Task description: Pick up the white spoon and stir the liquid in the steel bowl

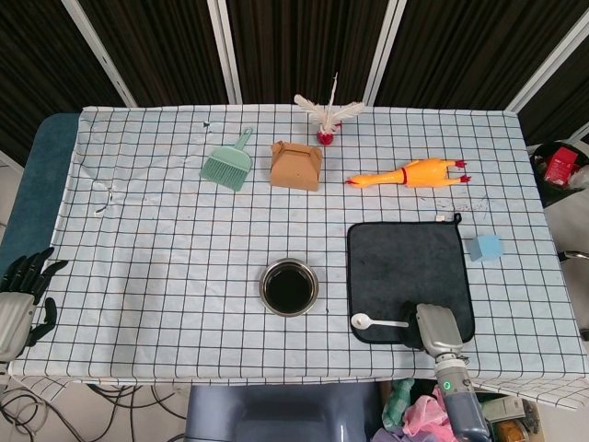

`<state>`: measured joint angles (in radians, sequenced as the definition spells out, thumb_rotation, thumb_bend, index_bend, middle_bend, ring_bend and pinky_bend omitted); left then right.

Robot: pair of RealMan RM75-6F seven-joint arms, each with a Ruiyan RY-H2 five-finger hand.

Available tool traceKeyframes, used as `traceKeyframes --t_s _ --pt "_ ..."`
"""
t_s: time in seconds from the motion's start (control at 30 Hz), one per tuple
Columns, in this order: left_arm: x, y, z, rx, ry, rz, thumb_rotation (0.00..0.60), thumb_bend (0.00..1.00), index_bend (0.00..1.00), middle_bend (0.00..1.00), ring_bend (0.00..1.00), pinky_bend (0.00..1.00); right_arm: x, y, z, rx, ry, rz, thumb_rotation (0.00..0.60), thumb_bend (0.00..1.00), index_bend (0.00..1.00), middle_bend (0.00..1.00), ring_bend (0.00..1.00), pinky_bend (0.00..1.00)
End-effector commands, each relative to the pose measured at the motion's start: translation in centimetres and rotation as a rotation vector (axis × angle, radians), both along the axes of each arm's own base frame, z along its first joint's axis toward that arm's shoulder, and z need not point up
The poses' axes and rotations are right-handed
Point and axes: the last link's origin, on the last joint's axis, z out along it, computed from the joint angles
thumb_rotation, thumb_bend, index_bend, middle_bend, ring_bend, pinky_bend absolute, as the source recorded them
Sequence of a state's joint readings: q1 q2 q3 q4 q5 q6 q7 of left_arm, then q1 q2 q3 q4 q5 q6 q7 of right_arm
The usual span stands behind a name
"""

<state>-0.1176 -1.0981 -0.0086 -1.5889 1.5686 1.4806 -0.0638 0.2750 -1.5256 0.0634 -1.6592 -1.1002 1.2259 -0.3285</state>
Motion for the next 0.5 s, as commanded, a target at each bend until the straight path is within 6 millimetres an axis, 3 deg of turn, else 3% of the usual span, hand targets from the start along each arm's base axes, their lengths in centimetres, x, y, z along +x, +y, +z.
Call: traceKeyframes --t_s 0.03,0.5 --pt "0.0 0.0 0.01 0.0 0.0 0.0 0.6 0.73 0.15 0.0 0.0 0.0 -0.02 -0.01 -0.07 -0.001 -0.001 0.0 0.6 0.32 0.53 0.78 0.91 0.95" --pt "0.0 0.01 -0.02 -0.001 0.001 0.001 0.6 0.73 0.15 0.0 0.0 0.0 -0.14 -0.1 -0.24 0.0 -0.005 -0.002 0.6 0.35 0.55 0.78 0.91 0.95"
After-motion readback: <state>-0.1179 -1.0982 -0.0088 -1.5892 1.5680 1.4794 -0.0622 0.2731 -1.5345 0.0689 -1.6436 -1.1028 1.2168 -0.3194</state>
